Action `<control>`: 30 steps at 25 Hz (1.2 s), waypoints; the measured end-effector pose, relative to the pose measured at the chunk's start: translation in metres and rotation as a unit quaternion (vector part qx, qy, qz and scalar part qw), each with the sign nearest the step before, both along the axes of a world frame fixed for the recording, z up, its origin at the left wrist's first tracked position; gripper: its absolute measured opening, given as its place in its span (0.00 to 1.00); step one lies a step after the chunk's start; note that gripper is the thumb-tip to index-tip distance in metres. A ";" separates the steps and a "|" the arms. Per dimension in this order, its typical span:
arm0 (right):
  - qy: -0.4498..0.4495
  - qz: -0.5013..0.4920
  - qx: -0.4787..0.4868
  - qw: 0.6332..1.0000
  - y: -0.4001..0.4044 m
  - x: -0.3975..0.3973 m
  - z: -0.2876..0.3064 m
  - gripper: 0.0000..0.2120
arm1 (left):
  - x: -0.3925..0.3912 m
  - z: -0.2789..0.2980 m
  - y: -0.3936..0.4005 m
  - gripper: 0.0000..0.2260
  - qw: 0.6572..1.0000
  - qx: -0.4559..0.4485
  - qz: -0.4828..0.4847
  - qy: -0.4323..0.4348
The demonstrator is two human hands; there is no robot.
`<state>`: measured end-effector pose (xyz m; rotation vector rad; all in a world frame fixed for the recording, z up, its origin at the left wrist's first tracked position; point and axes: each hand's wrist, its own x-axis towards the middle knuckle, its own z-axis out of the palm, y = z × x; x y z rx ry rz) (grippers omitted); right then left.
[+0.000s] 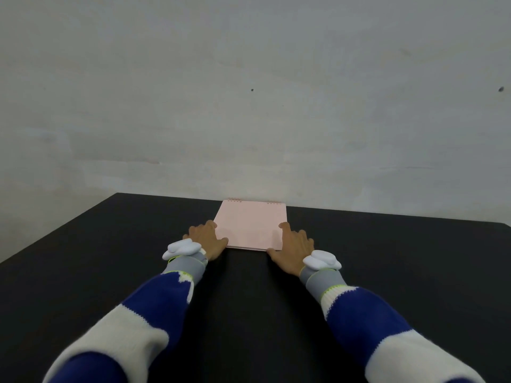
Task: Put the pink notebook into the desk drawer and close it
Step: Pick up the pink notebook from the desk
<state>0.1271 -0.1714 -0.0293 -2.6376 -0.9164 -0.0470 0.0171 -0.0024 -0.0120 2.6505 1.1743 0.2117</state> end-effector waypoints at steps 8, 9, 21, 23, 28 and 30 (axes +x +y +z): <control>0.109 -0.033 0.076 0.991 0.003 -0.009 0.011 0.32 | 0.013 0.011 0.001 0.23 0.997 -0.070 0.012 -0.006; 0.122 -0.032 0.087 0.988 0.002 -0.009 0.012 0.32 | 0.014 0.012 0.003 0.23 0.995 -0.093 0.020 -0.021; 0.157 -0.079 0.148 0.973 0.003 -0.012 0.021 0.29 | 0.003 0.022 0.017 0.26 0.832 -0.445 0.124 -0.308; 0.165 -0.086 0.167 0.968 0.002 -0.012 0.020 0.29 | 0.000 0.021 0.008 0.23 0.778 -0.510 0.121 -0.347; 0.181 -0.092 0.176 0.963 -0.002 -0.011 0.020 0.29 | -0.004 0.021 -0.006 0.21 0.692 -0.614 0.090 -0.368; 0.185 -0.095 0.183 0.961 -0.005 -0.011 0.021 0.27 | -0.006 0.020 -0.007 0.21 0.683 -0.619 0.089 -0.377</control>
